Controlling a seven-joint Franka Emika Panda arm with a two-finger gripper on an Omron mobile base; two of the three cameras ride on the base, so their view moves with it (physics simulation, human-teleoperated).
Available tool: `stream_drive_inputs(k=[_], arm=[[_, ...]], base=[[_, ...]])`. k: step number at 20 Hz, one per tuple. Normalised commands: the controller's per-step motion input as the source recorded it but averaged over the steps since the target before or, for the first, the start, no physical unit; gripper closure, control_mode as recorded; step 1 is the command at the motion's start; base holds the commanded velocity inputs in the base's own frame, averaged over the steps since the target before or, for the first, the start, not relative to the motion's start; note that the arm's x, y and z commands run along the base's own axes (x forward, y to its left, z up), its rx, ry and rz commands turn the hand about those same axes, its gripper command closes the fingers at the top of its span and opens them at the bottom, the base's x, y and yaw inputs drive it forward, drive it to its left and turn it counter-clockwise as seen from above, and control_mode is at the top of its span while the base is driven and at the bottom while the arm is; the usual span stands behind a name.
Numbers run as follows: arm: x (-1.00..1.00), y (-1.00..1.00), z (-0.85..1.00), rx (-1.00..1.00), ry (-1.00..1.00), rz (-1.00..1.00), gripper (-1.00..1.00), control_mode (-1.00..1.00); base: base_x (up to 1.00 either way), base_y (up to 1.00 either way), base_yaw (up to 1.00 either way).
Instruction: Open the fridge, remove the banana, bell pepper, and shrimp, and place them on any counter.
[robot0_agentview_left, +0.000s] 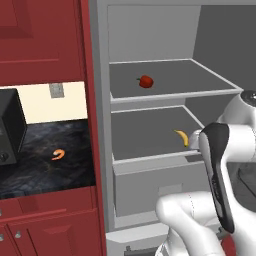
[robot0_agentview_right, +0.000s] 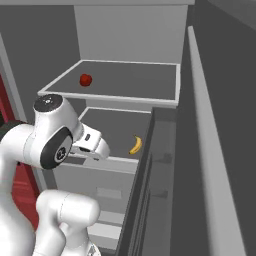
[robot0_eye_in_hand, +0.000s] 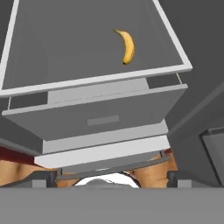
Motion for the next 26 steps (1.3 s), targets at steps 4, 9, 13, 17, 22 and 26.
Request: stream_drive_inputs(k=[4,9,13,17,22,26], arm=[[0.43,-0.28,-0.39,0.0,0.0,-0.03,-1.0,-1.0],[0.88,-0.19,-0.58,-0.04,0.0,0.0,-1.0,-1.0],[0.83,-0.28,-0.63,-0.07,0.0,0.0,-1.0,-1.0],[0.72,-0.29,-0.38,-0.01,0.0,0.0,-1.0,-1.0],[0.69,-0.19,-0.03,0.01,0.0,0.0,-1.0,-1.0],[0.67,-0.29,-0.12,0.0,0.0,0.0,-1.0,-1.0]], base=[[0.0,0.0,0.0],[0.0,0.0,0.0],[0.0,0.0,0.0],[0.0,0.0,0.0],[0.0,0.0,0.0],[0.0,0.0,0.0]])
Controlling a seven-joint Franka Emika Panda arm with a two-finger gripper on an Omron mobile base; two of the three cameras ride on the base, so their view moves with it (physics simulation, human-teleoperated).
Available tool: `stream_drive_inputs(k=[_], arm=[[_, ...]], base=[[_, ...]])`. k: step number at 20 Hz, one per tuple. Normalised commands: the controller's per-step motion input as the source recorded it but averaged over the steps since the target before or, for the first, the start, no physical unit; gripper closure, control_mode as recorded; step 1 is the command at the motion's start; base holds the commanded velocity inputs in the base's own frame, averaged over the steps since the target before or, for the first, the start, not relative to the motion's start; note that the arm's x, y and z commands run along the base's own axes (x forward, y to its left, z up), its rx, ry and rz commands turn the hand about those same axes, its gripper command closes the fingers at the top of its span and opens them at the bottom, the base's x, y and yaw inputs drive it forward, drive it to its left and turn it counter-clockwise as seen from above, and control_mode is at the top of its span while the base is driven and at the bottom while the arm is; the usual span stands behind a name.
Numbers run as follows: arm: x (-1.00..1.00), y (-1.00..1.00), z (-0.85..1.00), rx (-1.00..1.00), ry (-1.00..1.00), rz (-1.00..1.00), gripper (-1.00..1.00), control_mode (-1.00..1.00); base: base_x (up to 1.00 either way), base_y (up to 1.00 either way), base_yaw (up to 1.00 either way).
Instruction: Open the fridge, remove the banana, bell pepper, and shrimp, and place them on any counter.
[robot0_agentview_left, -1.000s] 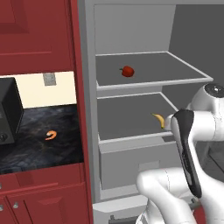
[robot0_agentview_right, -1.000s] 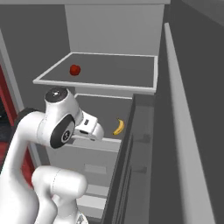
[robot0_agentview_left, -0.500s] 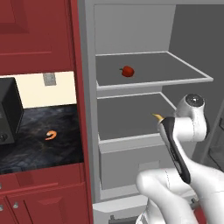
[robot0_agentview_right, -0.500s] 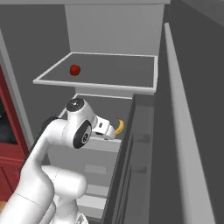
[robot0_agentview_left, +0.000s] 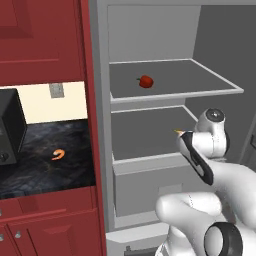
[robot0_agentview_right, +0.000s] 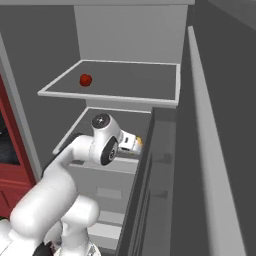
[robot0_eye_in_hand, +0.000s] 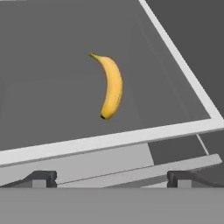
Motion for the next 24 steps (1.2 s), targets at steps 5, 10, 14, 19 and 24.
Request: stream_drive_inputs(k=[5,10,14,19,24], arm=[[0.73,-0.18,-0.29,0.0,0.0,0.0,-1.0,-1.0],[0.53,-0.09,-0.19,0.0,0.0,0.0,-1.0,-1.0],[0.33,-0.26,-0.31,0.0,0.0,0.0,-1.0,-1.0],[0.39,-0.06,-0.37,0.0,0.0,0.0,-1.0,-1.0],[0.31,0.0,-0.4,0.0,0.0,0.0,-1.0,-1.0]], base=[[0.0,0.0,0.0],[0.0,0.0,0.0],[0.0,0.0,0.0],[0.0,0.0,0.0],[0.0,0.0,0.0]])
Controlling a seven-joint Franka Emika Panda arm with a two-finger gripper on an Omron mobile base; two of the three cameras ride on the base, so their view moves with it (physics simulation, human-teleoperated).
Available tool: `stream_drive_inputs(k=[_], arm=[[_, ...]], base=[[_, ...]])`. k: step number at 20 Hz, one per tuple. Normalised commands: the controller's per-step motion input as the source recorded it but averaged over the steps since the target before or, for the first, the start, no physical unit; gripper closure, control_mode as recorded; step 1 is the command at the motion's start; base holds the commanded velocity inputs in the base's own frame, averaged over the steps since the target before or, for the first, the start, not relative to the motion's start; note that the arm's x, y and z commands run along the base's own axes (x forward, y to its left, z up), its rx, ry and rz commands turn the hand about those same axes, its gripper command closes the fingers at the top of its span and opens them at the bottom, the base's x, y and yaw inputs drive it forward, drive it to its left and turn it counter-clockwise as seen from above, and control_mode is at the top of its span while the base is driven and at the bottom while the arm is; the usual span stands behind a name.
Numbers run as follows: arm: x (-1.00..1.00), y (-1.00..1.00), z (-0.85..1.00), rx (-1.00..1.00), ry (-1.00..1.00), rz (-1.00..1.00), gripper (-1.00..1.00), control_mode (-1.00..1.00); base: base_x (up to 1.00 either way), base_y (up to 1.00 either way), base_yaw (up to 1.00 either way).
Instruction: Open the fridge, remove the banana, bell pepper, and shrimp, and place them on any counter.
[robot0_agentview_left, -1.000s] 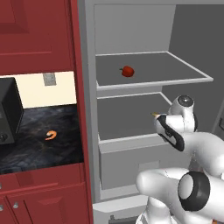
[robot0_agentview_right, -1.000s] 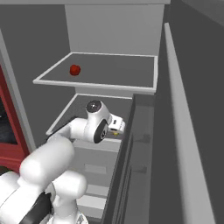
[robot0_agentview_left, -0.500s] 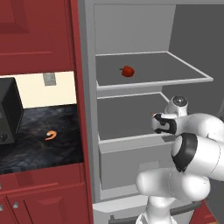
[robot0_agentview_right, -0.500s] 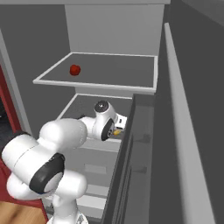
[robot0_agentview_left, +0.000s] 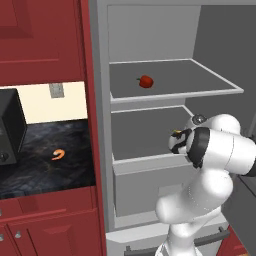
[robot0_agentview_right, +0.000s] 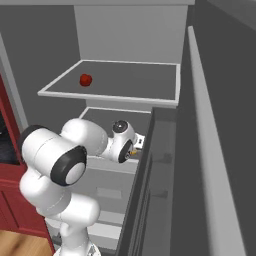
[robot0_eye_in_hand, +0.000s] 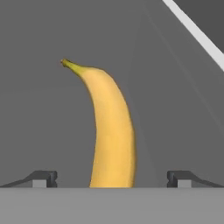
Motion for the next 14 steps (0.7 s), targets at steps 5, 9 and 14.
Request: stream_drive_inputs(k=[5,9,14], arm=[[0.12,-0.05,-0.14,0.01,0.0,0.0,-1.0,-1.0],[0.0,0.0,0.0,0.0,0.0,0.0,1.0,-1.0],[0.0,0.0,0.0,0.0,0.0,0.0,1.0,-1.0]], base=[[0.0,0.0,0.0],[0.0,0.0,0.0],[0.0,0.0,0.0]])
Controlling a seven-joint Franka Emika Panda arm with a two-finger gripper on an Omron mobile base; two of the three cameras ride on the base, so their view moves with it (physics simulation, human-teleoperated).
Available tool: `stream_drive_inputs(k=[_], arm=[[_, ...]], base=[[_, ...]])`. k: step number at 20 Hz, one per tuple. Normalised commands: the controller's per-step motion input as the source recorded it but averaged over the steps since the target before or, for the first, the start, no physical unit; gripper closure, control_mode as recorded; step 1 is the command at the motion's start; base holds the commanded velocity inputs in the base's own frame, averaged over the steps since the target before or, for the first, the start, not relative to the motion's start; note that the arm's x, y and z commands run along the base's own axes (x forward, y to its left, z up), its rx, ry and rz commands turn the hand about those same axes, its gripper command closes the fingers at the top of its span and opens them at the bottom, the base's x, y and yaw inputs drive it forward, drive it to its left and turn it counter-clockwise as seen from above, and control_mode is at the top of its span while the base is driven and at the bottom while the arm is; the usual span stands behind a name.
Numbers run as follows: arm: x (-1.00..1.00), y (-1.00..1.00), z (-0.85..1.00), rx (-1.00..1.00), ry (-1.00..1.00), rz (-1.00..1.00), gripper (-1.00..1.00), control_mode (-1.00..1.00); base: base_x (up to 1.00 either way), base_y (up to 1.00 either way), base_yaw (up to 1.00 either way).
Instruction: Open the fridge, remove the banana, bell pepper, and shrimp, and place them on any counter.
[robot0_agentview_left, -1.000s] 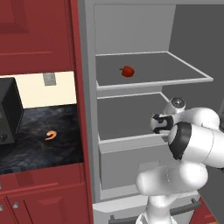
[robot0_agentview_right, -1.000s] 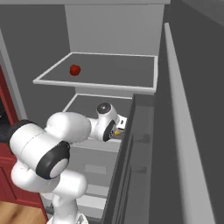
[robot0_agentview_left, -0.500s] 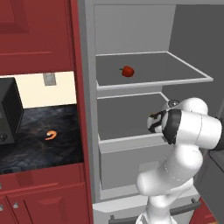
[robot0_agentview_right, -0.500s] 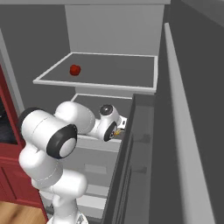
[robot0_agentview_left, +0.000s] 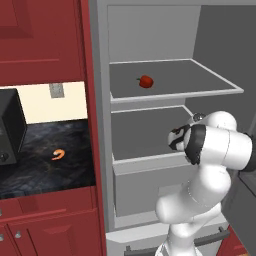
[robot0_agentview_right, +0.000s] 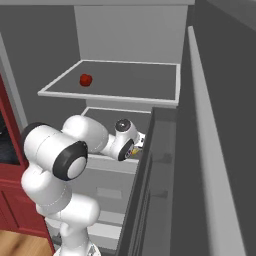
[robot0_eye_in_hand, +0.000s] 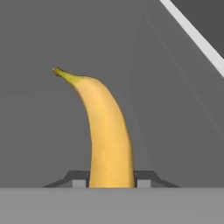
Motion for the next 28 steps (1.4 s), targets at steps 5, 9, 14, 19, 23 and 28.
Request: stream_drive_inputs(k=[5,9,14,19,23,28], arm=[[0.0,0.0,0.0,0.0,0.0,0.0,1.0,-1.0],[-0.27,0.07,0.16,0.0,0.0,0.0,1.0,-1.0],[-0.67,0.21,0.66,0.0,0.0,-0.01,1.0,-1.0],[-0.58,0.37,1.0,0.0,0.02,0.0,1.0,-1.0],[-0.75,0.34,0.59,0.0,0.06,0.0,1.0,-1.0],[-0.75,0.4,0.58,0.0,0.01,0.0,1.0,-1.0]], base=[[0.0,0.0,0.0],[0.0,0.0,0.0],[0.0,0.0,0.0],[0.0,0.0,0.0],[0.0,0.0,0.0],[0.0,0.0,0.0]])
